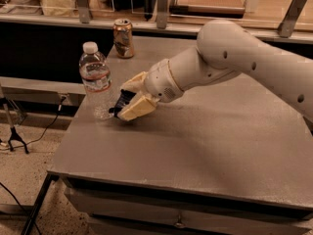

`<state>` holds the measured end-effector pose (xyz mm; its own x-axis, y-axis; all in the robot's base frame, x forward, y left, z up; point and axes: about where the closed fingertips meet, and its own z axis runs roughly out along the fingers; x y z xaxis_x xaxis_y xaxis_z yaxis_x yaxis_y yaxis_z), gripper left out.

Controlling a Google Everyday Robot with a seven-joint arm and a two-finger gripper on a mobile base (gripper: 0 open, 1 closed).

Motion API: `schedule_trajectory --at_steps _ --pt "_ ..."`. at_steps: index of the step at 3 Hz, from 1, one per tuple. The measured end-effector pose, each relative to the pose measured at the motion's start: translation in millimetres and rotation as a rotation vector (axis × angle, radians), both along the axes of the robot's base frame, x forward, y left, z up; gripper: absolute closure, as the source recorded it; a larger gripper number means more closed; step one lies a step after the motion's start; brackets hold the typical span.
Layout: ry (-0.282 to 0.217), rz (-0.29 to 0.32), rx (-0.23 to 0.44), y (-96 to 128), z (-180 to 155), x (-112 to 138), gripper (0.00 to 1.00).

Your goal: Move rxbar blueberry near water bottle

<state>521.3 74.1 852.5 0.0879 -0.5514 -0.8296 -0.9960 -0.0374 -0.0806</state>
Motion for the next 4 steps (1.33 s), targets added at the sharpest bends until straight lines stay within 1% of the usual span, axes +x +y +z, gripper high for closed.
schedule_trajectory --at_steps 1,2,3,4 --pt "0.000 0.004 0.000 1.9 0.1 -1.0 0.00" --pt "0.000 0.004 0.000 1.9 0.1 -1.0 0.00" --pt "0.003 0.017 0.038 -6.5 6.2 -1.9 0.00" --pt "-0.037 0.002 0.053 -49.8 41.3 1.5 0.00"
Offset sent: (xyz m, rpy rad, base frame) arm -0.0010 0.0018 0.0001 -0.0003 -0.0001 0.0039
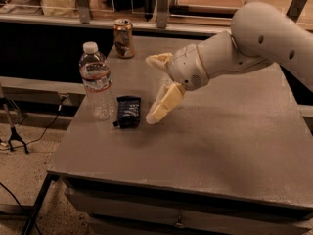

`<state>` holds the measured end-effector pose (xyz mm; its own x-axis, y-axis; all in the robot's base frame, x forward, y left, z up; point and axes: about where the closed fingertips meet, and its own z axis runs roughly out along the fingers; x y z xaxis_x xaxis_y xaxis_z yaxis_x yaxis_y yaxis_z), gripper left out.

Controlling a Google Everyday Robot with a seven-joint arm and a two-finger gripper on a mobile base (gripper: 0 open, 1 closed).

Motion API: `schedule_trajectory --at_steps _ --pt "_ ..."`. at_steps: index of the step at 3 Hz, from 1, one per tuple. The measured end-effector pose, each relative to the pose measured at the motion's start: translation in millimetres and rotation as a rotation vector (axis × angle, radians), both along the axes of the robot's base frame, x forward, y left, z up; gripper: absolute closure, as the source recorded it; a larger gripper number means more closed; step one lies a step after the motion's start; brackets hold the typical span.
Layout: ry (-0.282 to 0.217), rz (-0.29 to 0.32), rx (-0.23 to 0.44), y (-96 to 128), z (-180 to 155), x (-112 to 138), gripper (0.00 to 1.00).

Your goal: Move rxbar blueberry near water bottle

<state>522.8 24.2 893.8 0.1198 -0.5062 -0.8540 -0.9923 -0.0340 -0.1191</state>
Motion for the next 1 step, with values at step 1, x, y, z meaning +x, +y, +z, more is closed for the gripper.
schedule_trajectory --at_steps 1 --pt "0.000 0.000 0.000 0.1 0.0 0.0 0.00"
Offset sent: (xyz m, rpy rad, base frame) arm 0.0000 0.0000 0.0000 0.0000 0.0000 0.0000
